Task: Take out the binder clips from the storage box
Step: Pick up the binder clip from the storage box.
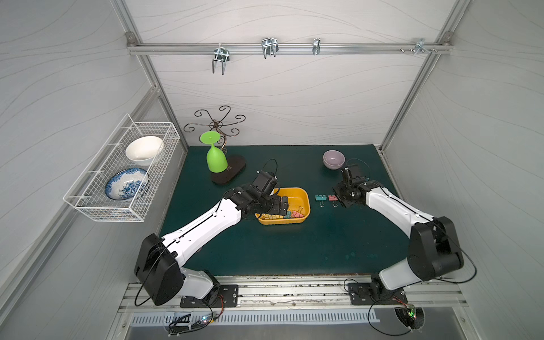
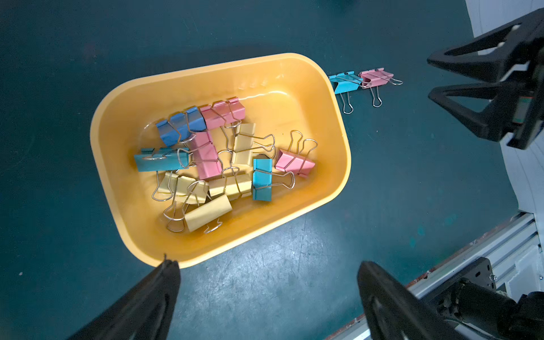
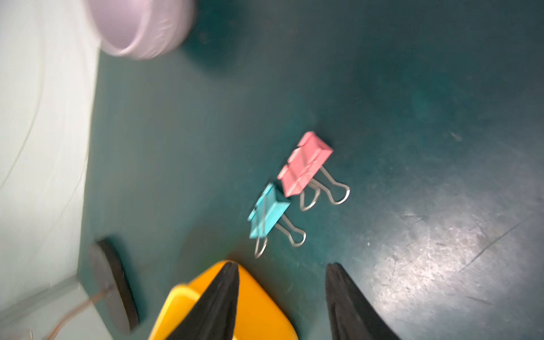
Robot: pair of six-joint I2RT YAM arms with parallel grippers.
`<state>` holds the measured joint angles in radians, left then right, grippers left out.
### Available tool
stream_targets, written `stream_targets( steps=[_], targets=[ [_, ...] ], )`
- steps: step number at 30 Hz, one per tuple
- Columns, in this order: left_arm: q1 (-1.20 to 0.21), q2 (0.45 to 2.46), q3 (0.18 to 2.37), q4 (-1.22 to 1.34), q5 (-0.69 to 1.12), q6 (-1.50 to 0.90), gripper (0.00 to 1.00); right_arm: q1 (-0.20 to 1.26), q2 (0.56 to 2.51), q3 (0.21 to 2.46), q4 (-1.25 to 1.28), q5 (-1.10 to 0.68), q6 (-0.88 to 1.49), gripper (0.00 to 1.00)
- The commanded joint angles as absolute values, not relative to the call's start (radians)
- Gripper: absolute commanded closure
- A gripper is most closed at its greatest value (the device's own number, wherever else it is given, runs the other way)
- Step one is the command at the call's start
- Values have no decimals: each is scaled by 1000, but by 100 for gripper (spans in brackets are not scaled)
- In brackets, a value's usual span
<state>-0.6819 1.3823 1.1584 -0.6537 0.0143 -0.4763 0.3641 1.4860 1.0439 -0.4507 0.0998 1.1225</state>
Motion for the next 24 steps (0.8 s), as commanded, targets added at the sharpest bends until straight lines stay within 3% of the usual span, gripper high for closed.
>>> stream_targets(
  steps=[1,11,15,24],
  targets=[
    [-666,1348,1146,-634,-14,-494,2,419,1486,1097,-494,-22,819,51],
    [-582,1303,1058,-591,74,-525,1,636,1757,1400,-733,-111,381,58],
    [-557,1281,1020,-574,85,-531,2,642,1850,1476,-796,-124,271,61],
    [-515,1254,975,-551,127,-544,1,645,2000,1627,-920,-223,153,57]
  ],
)
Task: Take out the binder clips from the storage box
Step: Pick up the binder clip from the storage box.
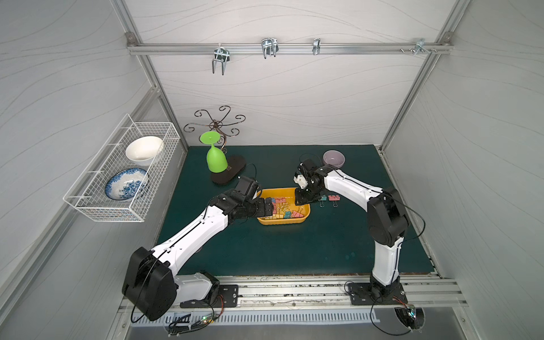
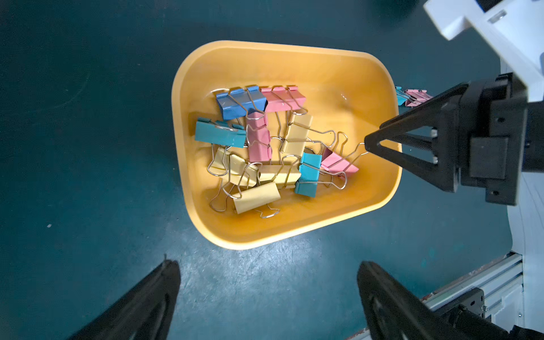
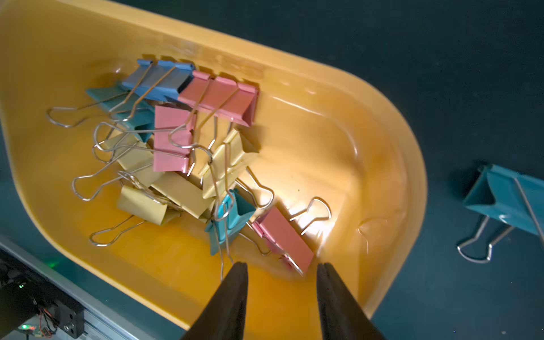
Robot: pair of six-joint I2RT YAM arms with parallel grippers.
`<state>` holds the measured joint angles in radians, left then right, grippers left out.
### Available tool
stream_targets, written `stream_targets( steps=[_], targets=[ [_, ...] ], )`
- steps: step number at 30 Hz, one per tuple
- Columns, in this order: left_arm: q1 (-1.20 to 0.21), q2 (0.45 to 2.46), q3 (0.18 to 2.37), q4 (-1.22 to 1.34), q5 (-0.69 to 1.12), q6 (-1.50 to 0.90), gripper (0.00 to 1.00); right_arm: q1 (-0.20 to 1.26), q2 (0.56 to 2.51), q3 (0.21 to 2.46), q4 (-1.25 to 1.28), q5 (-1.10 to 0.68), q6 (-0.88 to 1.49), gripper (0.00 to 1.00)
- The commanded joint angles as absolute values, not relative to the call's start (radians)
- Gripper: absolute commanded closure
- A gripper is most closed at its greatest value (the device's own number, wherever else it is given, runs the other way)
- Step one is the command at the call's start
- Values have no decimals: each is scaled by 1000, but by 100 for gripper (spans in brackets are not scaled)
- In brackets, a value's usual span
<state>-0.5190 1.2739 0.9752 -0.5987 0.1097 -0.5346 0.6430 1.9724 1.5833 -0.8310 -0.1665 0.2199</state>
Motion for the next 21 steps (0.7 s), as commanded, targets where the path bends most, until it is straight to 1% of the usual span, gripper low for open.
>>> stream_targets(
  steps=[1,8,14,16,20,21],
  targets=[
    [-514,1252,972,-552,126,-548,2,646,2006,1633,-927,-208,149,57],
    [-511,1237,954,-555,120,-548,1,653,2069,1707,-1005,-206,92,56],
    [-509,1229,948,-558,126,-551,1,654,2103,1733,-1039,-171,65,56],
    [-509,1229,949,-560,127,-550,2,655,2112,1739,-1050,-168,60,57],
    [-509,1232,958,-563,124,-547,2,654,2113,1737,-1063,-226,40,59],
    [-509,1234,961,-564,125,-546,2,654,2115,1740,-1069,-238,31,61]
  ],
)
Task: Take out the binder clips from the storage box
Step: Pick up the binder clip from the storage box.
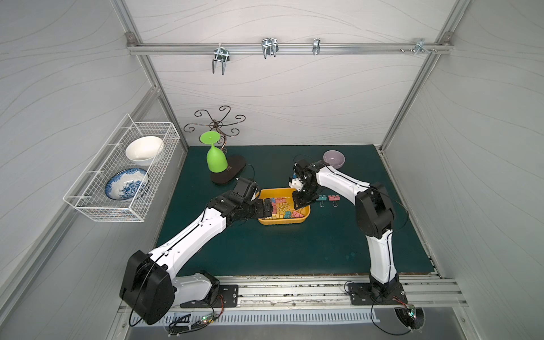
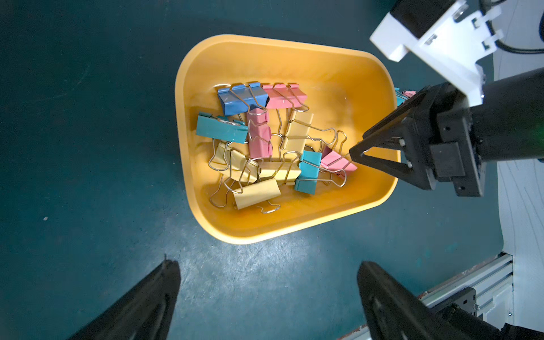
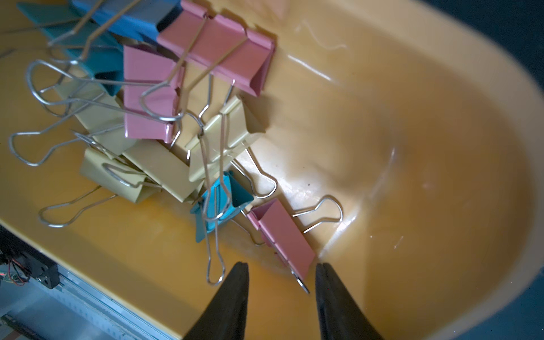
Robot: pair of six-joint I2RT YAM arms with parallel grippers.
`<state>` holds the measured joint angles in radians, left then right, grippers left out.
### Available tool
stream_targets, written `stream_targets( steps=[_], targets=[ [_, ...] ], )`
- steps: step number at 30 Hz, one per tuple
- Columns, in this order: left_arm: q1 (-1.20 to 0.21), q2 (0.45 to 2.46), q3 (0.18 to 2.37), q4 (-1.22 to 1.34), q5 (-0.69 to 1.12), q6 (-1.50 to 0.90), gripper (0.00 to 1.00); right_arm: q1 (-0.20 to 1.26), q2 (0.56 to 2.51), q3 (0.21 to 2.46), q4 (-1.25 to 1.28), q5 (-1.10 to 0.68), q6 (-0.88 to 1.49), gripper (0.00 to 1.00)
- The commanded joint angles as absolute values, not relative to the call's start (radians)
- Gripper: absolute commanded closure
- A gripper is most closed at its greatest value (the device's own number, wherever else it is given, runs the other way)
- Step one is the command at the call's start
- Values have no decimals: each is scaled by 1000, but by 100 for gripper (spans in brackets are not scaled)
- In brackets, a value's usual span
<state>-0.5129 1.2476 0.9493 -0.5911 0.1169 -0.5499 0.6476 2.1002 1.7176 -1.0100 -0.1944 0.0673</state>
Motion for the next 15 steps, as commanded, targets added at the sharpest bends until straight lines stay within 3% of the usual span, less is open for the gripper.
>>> stream_targets(
  steps=[1,15],
  targets=[
    [-509,1236,965,-567,126,-545,2,655,2117,1744,-1073,-243,29,64],
    [-509,1238,965,-569,133,-543,2,654,2125,1789,-1118,-260,-32,89]
  ],
)
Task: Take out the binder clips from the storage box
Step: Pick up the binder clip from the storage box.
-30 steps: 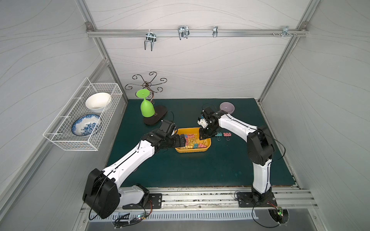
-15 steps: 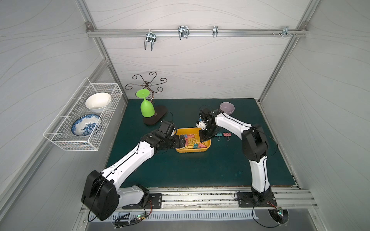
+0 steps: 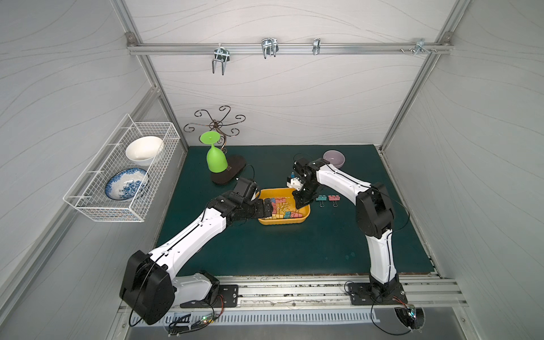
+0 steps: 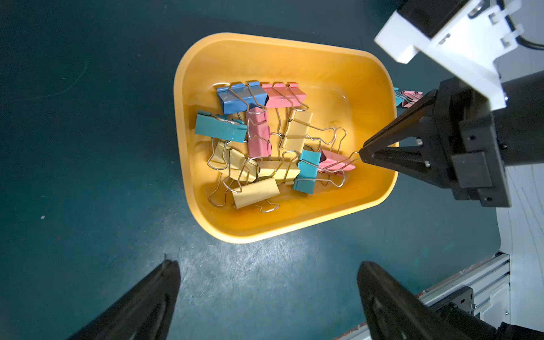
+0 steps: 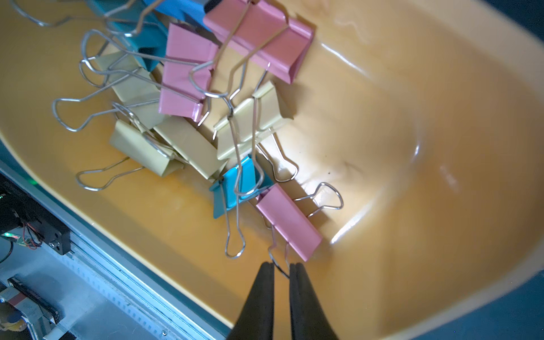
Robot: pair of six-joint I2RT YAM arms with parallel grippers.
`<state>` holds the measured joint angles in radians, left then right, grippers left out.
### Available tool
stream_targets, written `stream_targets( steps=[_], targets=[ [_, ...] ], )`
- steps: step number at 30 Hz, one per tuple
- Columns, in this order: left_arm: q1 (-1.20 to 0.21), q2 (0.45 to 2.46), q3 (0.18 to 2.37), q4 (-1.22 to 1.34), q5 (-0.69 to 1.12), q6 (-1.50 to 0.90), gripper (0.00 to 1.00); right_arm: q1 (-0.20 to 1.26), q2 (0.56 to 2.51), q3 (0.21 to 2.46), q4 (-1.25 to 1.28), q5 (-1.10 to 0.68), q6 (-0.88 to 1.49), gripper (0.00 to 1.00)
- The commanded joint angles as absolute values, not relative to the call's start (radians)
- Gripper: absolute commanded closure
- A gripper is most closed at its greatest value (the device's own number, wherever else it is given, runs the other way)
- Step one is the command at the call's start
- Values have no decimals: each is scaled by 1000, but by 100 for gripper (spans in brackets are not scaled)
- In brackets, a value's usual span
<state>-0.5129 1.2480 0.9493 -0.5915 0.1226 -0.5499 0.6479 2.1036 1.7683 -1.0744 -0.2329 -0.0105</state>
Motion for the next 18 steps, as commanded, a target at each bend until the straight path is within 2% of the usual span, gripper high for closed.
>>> stream_targets(
  steps=[1,5,18],
  targets=[
    [-509,1238,965,-571,131,-542,2,654,2130,1796,-1122,-263,-31,88],
    [-509,1239,968,-574,130,-540,1,654,2146,1812,-1122,-256,-34,84],
    [-509,1243,966,-577,122,-538,2,640,2198,1828,-1105,-286,-62,78]
  ],
)
